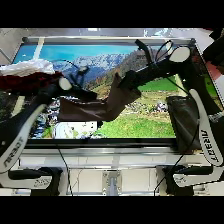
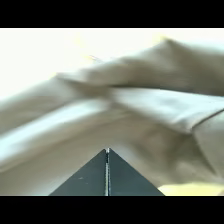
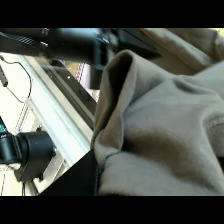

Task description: Fold the shirts.

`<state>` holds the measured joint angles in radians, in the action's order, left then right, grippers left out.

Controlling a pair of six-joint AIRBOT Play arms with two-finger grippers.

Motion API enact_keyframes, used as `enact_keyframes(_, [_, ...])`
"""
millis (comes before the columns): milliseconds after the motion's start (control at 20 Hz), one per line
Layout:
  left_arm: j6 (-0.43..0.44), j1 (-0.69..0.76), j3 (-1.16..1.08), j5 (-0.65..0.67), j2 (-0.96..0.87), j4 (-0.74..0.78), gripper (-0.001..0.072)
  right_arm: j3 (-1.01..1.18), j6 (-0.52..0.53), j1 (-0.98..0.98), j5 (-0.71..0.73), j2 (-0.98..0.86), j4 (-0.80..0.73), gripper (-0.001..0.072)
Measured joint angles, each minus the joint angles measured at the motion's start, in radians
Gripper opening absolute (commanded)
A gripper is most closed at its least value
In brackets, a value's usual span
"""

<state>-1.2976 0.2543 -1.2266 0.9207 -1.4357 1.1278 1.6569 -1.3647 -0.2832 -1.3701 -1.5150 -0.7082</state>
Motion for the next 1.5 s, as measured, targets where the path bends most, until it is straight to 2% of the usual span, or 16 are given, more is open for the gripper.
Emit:
enact_keyframes(250, [0.005,-0.308,-0.005,0.13,0.24,0.096,0.0009,0.014,-0.021,-0.243,0.311,-0.106,0.015,0.0016])
enact_keyframes(300, [0.005,-0.362,-0.006,0.144,0.282,0.103,0.0009,0.029,-0.024,-0.296,0.384,-0.135,0.025,0.0156])
enact_keyframes(350, [0.005,-0.406,-0.006,0.156,0.316,0.109,0.0009,0.049,-0.025,-0.351,0.463,-0.168,0.032,0.0487])
enact_keyframes(400, [0.005,-0.448,-0.005,0.161,0.349,0.114,0.0009,0.074,-0.027,-0.402,0.54,-0.196,0.038,0.0632])
enact_keyframes(550, [0.005,-0.531,-0.005,0.18,0.414,0.121,0.001,0.157,-0.027,-0.489,0.683,-0.245,0.027,0.0616])
enact_keyframes(650, [0.005,-0.557,-0.005,0.189,0.432,0.125,0.0009,0.222,-0.031,-0.491,0.677,-0.255,-0.04,0.0604])
enact_keyframes(700, [0.005,-0.566,-0.004,0.194,0.439,0.125,0.0009,0.254,-0.037,-0.477,0.629,-0.257,-0.09,0.0544])
enact_keyframes(900, [0.005,-0.581,-0.003,0.203,0.45,0.127,0.0009,0.338,-0.095,-0.323,0.316,-0.261,-0.367,0.0549])
enact_keyframes(1050, [0.005,-0.585,-0.003,0.206,0.45,0.127,0.0009,0.28,-0.154,-0.179,0.177,-0.269,-0.461,0.0549])
enact_keyframes(1150, [0.005,-0.586,-0.002,0.206,0.445,0.12,0.001,0.208,-0.184,-0.095,0.138,-0.296,-0.436,0.055])
enact_keyframes(1250, [0.005,-0.586,0.002,0.206,0.439,0.111,0.001,0.146,-0.187,-0.029,0.098,-0.35,-0.315,0.0553])
enact_keyframes(1350, [0.005,-0.586,0.005,0.207,0.433,0.105,0.0009,0.107,-0.165,0.015,0.074,-0.415,-0.166,0.0637])
enact_keyframes(1500, [0.005,-0.586,0.009,0.207,0.421,0.1,0.0009,0.082,-0.146,0.03,0.062,-0.497,-0.021,0.0649])
